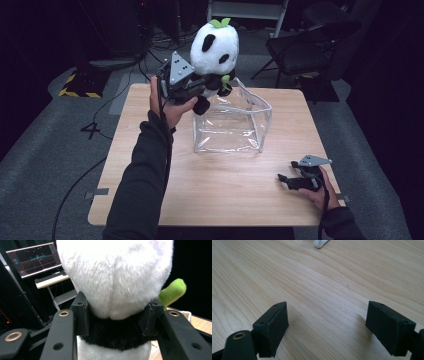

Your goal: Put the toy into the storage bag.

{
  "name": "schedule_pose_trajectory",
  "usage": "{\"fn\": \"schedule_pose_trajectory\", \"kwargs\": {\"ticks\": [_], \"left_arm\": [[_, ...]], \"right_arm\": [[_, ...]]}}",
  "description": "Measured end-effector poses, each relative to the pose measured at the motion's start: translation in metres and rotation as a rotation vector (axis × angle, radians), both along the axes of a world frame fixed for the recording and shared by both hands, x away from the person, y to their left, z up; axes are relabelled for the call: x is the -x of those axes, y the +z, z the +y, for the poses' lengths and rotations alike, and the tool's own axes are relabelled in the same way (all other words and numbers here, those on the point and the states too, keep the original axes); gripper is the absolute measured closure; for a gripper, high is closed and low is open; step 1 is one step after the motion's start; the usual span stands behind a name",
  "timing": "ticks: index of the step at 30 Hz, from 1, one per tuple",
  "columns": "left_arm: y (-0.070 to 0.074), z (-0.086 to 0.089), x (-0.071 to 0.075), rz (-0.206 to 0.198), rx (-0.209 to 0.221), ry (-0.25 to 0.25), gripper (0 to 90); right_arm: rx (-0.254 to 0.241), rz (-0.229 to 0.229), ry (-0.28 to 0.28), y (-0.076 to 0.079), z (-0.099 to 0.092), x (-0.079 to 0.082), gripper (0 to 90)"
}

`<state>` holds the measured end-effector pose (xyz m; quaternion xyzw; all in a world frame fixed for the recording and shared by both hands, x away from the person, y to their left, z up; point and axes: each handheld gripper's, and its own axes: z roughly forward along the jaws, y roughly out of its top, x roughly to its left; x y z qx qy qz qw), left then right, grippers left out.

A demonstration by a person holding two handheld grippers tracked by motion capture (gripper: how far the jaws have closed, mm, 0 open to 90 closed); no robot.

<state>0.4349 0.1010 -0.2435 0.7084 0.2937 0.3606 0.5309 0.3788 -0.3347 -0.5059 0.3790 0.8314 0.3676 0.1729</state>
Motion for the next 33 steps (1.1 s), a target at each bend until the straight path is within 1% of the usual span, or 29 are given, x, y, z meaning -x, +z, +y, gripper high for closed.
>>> {"fn": "schedule_pose_trajectory", "kwargs": {"ticks": [3, 7, 10, 11, 12, 14, 16, 20, 21, 23, 26, 30, 31, 33], "left_arm": [[-0.001, -0.008, -0.006, 0.01, 0.003, -0.007, 51.5], [-0.004, -0.022, -0.017, 0.028, -0.011, -0.003, 51.5], [-0.006, -0.027, -0.02, 0.035, -0.005, -0.005, 51.4], [-0.007, -0.032, -0.024, 0.037, -0.014, 0.001, 51.4], [-0.007, -0.032, -0.024, 0.037, -0.014, 0.001, 51.4], [-0.009, -0.039, -0.029, 0.036, -0.033, 0.019, 51.3], [-0.01, -0.041, -0.03, 0.032, -0.038, 0.021, 51.2], [-0.013, -0.047, -0.036, 0.041, -0.013, 0.039, 50.9], [-0.015, -0.05, -0.039, 0.049, -0.007, 0.044, 50.9], [-0.016, -0.051, -0.041, 0.046, -0.008, 0.05, 50.9], [-0.02, -0.055, -0.047, 0.052, -0.018, 0.074, 50.9], [-0.025, -0.056, -0.055, 0.067, -0.001, 0.096, 50.8], [-0.025, -0.056, -0.055, 0.067, -0.001, 0.096, 50.8], [-0.028, -0.058, -0.058, 0.079, 0.005, 0.105, 50.7]], "right_arm": [[0.0, 0.0, 0.0, 0.0, 0.0, 0.0, 18.0], [-0.001, -0.001, 0.001, 0.0, 0.0, 0.0, 18.0], [-0.001, -0.001, 0.003, 0.0, 0.0, 0.0, 18.0], [-0.001, -0.001, 0.003, 0.0, 0.0, 0.0, 18.0], [-0.001, -0.001, 0.003, 0.0, 0.0, 0.0, 18.0], [0.0, -0.002, 0.006, 0.0, 0.0, 0.0, 18.0], [0.0, -0.002, 0.006, 0.0, 0.0, 0.0, 18.0], [0.001, -0.001, 0.009, 0.0, 0.0, 0.0, 18.0], [0.001, -0.002, 0.009, 0.0, 0.0, 0.0, 18.0], [0.001, -0.002, 0.01, 0.0, 0.0, 0.0, 18.0], [0.002, -0.002, 0.011, 0.0, 0.0, 0.0, 18.0], [0.001, -0.001, 0.012, 0.0, 0.0, 0.001, 18.0], [0.001, -0.001, 0.012, 0.0, 0.0, 0.001, 18.0], [0.001, -0.001, 0.012, 0.0, 0.0, 0.001, 18.0]]}}
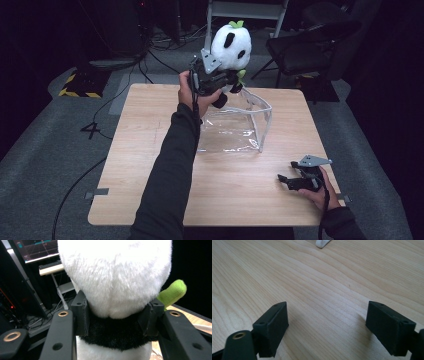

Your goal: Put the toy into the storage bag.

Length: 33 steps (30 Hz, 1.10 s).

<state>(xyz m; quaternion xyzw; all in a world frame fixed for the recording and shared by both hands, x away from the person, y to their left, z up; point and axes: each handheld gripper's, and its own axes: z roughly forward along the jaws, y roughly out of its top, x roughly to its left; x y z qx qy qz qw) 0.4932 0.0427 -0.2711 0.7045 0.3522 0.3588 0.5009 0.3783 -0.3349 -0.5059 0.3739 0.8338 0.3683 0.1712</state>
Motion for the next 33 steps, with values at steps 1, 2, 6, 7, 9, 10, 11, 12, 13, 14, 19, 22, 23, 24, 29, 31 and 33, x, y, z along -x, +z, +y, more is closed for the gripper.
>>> {"fn": "schedule_pose_trajectory", "kwargs": {"ticks": [1, 2, 6, 7, 9, 10, 11, 12, 13, 14, 19, 22, 23, 24, 29, 31, 33], "left_arm": [[-0.001, -0.001, -0.001, 0.001, 0.0, 0.002, 50.7], [-0.002, -0.003, -0.002, -0.001, 0.0, 0.007, 50.6], [-0.004, -0.009, -0.003, 0.0, -0.019, 0.033, 50.5], [-0.005, -0.01, -0.004, 0.0, -0.017, 0.037, 50.4], [-0.005, -0.011, -0.007, 0.005, -0.011, 0.047, 50.4], [-0.004, -0.012, -0.008, 0.008, -0.01, 0.051, 50.4], [-0.004, -0.012, -0.008, 0.008, -0.01, 0.051, 50.4], [-0.002, -0.015, -0.012, 0.009, -0.021, 0.045, 50.4], [-0.002, -0.015, -0.012, 0.009, -0.021, 0.045, 50.4], [-0.001, -0.018, -0.013, 0.005, -0.031, 0.045, 50.4], [-0.002, -0.026, -0.016, -0.006, -0.042, 0.054, 50.2], [-0.011, -0.028, -0.018, 0.013, -0.041, 0.059, 49.6], [-0.012, -0.027, -0.019, 0.02, -0.045, 0.063, 49.3], [-0.013, -0.027, -0.019, 0.025, -0.039, 0.067, 49.0], [-0.015, -0.024, -0.018, 0.048, -0.041, 0.062, 46.8], [-0.016, -0.022, -0.018, 0.06, -0.042, 0.071, 46.1], [-0.017, -0.017, -0.017, 0.071, -0.024, 0.069, 46.1]], "right_arm": [[0.0, 0.0, 0.0, 0.0, 0.0, 0.0, 18.0], [0.0, 0.0, 0.0, 0.0, 0.0, 0.0, 18.0], [-0.002, 0.0, 0.0, 0.0, 0.0, 0.0, 18.0], [-0.001, 0.0, 0.0, 0.0, 0.0, 0.0, 18.0], [-0.001, 0.0, 0.001, 0.0, 0.0, 0.0, 18.0], [-0.002, 0.001, 0.0, 0.0, 0.0, 0.0, 18.0], [-0.001, -0.001, 0.001, 0.0, 0.0, 0.0, 18.0], [-0.001, -0.001, 0.001, 0.0, 0.0, 0.0, 18.0], [-0.001, -0.001, 0.001, 0.0, 0.0, 0.0, 18.0], [-0.001, -0.001, 0.001, 0.0, 0.0, 0.0, 18.0], [-0.001, -0.001, 0.001, 0.0, 0.0, 0.0, 18.0], [-0.001, -0.001, 0.001, 0.0, 0.0, 0.0, 18.0], [-0.001, -0.001, 0.001, 0.0, 0.0, 0.0, 18.0], [-0.001, -0.001, 0.001, 0.0, 0.0, 0.0, 18.0], [-0.001, -0.001, 0.001, 0.0, 0.0, 0.0, 18.0], [-0.002, 0.0, 0.001, 0.0, 0.0, 0.0, 17.9], [-0.002, 0.001, 0.001, 0.0, 0.0, 0.0, 18.0]]}}
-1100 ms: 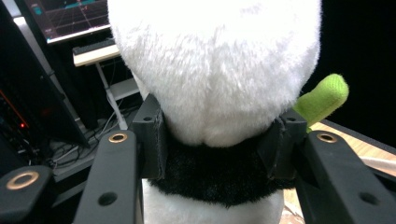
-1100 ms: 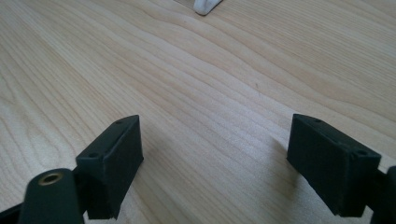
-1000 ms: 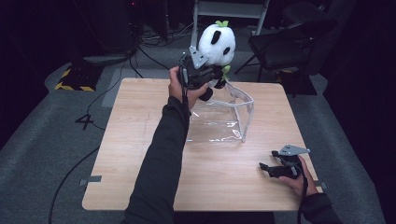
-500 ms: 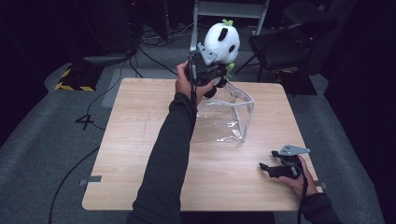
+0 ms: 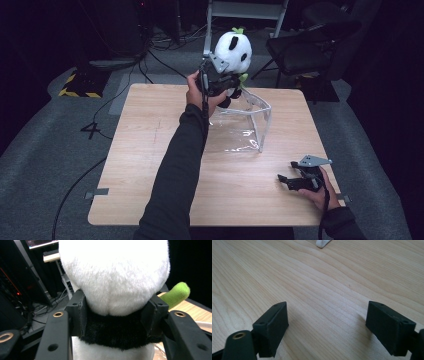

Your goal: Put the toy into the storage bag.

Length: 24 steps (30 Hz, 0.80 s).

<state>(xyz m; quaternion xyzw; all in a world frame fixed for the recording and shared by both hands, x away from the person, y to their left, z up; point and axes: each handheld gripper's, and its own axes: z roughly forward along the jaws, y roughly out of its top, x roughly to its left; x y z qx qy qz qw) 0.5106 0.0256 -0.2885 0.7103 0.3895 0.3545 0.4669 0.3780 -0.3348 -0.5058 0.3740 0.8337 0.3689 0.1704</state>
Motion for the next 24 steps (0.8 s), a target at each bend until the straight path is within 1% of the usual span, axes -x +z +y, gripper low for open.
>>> {"fn": "schedule_pose_trajectory", "kwargs": {"ticks": [2, 5, 7, 8, 9, 10, 11, 12, 13, 14, 15, 16, 17, 18, 20, 21, 22, 23, 24], "left_arm": [[-0.002, 0.004, 0.001, 0.006, 0.01, 0.003, 46.2], [-0.005, 0.009, 0.002, 0.017, 0.007, 0.002, 46.4], [-0.007, 0.011, 0.003, 0.022, 0.019, 0.006, 46.3], [-0.008, 0.012, 0.004, 0.033, -0.002, 0.002, 46.0], [-0.013, 0.009, 0.005, 0.037, -0.046, -0.011, 45.4], [-0.013, 0.009, 0.005, 0.037, -0.046, -0.011, 44.2], [-0.016, 0.007, 0.007, 0.037, -0.063, -0.01, 42.8], [-0.017, 0.005, 0.008, 0.036, -0.065, -0.012, 42.8], [-0.02, 0.001, 0.01, 0.041, -0.08, -0.025, 42.1], [-0.02, 0.001, 0.01, 0.041, -0.08, -0.025, 42.1], [-0.021, -0.005, 0.009, 0.054, -0.113, -0.039, 42.2], [-0.021, -0.005, 0.009, 0.054, -0.113, -0.039, 42.2], [-0.022, -0.011, 0.008, 0.066, -0.164, -0.048, 42.2], [-0.023, -0.014, 0.007, 0.07, -0.184, -0.05, 42.0], [-0.023, -0.016, 0.006, 0.076, -0.19, -0.05, 40.9], [-0.023, -0.019, 0.005, 0.087, -0.187, -0.051, 40.3], [-0.023, -0.019, 0.005, 0.087, -0.187, -0.051, 40.2], [-0.024, -0.019, 0.005, 0.088, -0.172, -0.051, 40.2], [-0.024, -0.018, 0.004, 0.098, -0.169, -0.056, 40.0]], "right_arm": [[0.001, -0.001, 0.001, 0.0, 0.0, 0.0, 18.0], [0.0, 0.0, 0.0, 0.0, 0.0, 0.0, 18.0], [0.0, 0.0, 0.0, 0.0, 0.0, 0.0, 18.0], [0.0, 0.0, 0.0, 0.0, 0.0, 0.0, 18.0], [0.002, -0.001, 0.001, 0.0, 0.0, 0.0, 18.0], [0.002, -0.001, 0.001, 0.0, 0.0, 0.0, 18.0], [0.003, -0.001, 0.001, 0.0, 0.0, 0.0, 17.9], [0.003, -0.001, 0.001, 0.0, 0.0, 0.0, 17.9], [0.002, -0.001, 0.001, 0.0, 0.0, 0.0, 18.0], [0.002, -0.001, 0.001, 0.0, 0.0, 0.0, 18.0], [0.002, -0.001, 0.001, 0.0, 0.0, 0.0, 18.0], [0.002, -0.001, 0.001, 0.0, 0.0, 0.0, 18.0], [0.002, -0.001, 0.001, 0.0, 0.0, 0.0, 17.9], [0.002, -0.001, 0.001, 0.0, 0.0, 0.0, 18.0], [0.002, -0.001, 0.001, 0.0, 0.0, 0.0, 18.0], [0.002, -0.001, 0.001, 0.0, 0.0, 0.0, 18.0], [0.002, -0.001, 0.001, 0.0, 0.0, 0.0, 18.0], [0.002, -0.001, 0.001, 0.0, 0.0, 0.0, 18.0], [0.002, -0.001, 0.001, 0.0, 0.0, 0.0, 17.9]]}}
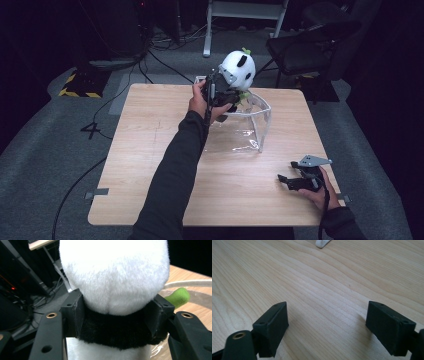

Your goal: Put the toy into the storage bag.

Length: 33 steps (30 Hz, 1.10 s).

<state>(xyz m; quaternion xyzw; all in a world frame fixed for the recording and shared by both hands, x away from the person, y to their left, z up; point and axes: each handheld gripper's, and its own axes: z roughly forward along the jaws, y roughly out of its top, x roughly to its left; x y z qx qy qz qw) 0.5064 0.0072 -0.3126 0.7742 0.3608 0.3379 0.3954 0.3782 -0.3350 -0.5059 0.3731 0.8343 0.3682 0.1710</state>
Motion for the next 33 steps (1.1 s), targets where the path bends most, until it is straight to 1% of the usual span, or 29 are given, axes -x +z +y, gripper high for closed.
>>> {"fn": "schedule_pose_trajectory", "kwargs": {"ticks": [1, 2, 3, 5, 6, 8, 13, 14, 15, 18, 20, 21, 22, 23, 26, 31, 33], "left_arm": [[-0.001, 0.0, -0.001, 0.01, 0.005, -0.002, 38.2], [-0.002, 0.002, -0.003, 0.039, 0.0, 0.004, 37.0], [-0.002, 0.002, -0.003, 0.039, 0.0, 0.004, 35.9], [-0.002, 0.007, -0.004, 0.077, 0.021, 0.01, 33.8], [-0.002, 0.007, -0.004, 0.077, 0.021, 0.01, 33.5], [-0.004, 0.01, -0.005, 0.1, 0.047, 0.01, 33.2], [-0.007, 0.018, -0.007, 0.158, 0.038, 0.006, 32.7], [-0.008, 0.02, -0.007, 0.183, 0.02, -0.006, 33.0], [-0.008, 0.02, -0.007, 0.183, 0.02, -0.006, 33.0], [-0.01, 0.021, -0.008, 0.207, 0.001, -0.004, 32.1], [-0.011, 0.022, -0.008, 0.22, 0.009, 0.0, 31.8], [-0.012, 0.023, -0.008, 0.224, 0.006, -0.003, 31.6], [-0.014, 0.022, -0.008, 0.238, 0.006, 0.007, 30.2], [-0.014, 0.022, -0.008, 0.238, 0.006, 0.007, 29.4], [-0.018, 0.023, -0.008, 0.252, -0.009, 0.008, 27.8], [-0.025, 0.025, -0.009, 0.281, 0.011, 0.004, 27.0], [-0.026, 0.025, -0.009, 0.284, 0.013, 0.004, 26.8]], "right_arm": [[0.0, 0.0, 0.0, 0.0, 0.0, 0.0, 17.9], [0.0, 0.0, 0.0, 0.0, 0.0, 0.0, 17.9], [0.0, 0.0, 0.0, 0.0, 0.0, 0.0, 17.9], [0.0, 0.0, 0.0, 0.0, 0.0, 0.0, 17.9], [0.0, 0.0, 0.0, 0.0, 0.0, 0.0, 18.0], [0.0, 0.0, 0.0, 0.0, 0.0, 0.0, 18.0], [0.0, 0.0, 0.0, 0.0, 0.0, 0.0, 18.0], [0.0, 0.0, 0.0, 0.0, 0.0, 0.0, 17.9], [0.0, 0.0, 0.0, 0.0, 0.0, 0.0, 17.9], [0.0, 0.0, 0.0, 0.0, 0.0, 0.0, 17.9], [0.0, 0.0, 0.0, 0.0, 0.0, 0.0, 17.9], [0.0, 0.0, 0.0, 0.0, 0.0, 0.0, 17.9], [0.0, 0.0, 0.0, 0.0, 0.0, 0.0, 17.9], [0.0, 0.0, 0.0, 0.0, 0.0, 0.0, 17.9], [0.0, 0.0, 0.0, 0.0, 0.0, 0.0, 17.9], [0.0, 0.0, 0.0, 0.0, 0.0, 0.0, 17.9], [0.0, 0.0, 0.0, 0.0, 0.0, 0.0, 17.9]]}}
